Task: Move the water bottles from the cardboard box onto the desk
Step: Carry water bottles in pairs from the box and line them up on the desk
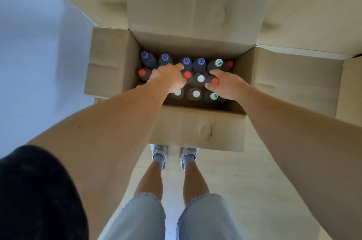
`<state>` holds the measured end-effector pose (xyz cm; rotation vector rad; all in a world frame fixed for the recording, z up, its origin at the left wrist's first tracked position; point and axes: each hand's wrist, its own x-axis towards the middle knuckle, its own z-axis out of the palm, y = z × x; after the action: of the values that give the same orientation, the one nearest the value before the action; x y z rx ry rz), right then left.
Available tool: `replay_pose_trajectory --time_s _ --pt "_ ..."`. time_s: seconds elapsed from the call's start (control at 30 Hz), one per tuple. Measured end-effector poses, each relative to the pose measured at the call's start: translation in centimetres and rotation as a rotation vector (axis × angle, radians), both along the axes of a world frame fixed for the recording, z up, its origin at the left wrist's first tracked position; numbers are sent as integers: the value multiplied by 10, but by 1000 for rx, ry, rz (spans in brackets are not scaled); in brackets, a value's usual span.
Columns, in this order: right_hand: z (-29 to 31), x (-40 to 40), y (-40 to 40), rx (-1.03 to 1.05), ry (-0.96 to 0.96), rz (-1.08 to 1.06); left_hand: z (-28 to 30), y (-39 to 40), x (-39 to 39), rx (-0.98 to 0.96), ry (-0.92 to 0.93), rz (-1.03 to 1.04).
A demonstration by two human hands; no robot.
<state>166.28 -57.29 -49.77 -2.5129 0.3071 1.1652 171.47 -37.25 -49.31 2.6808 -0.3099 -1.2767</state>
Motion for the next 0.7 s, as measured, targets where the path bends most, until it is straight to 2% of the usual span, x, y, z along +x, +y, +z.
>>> replay_pose_trajectory --time_s 0.43,0.7 --pt "-148 24 -9 18 -12 23 -157 -21 28 -2 10 -77" --pt "-200 30 -8 -34 -74 146 -220 -19 35 -79 -11 -107"
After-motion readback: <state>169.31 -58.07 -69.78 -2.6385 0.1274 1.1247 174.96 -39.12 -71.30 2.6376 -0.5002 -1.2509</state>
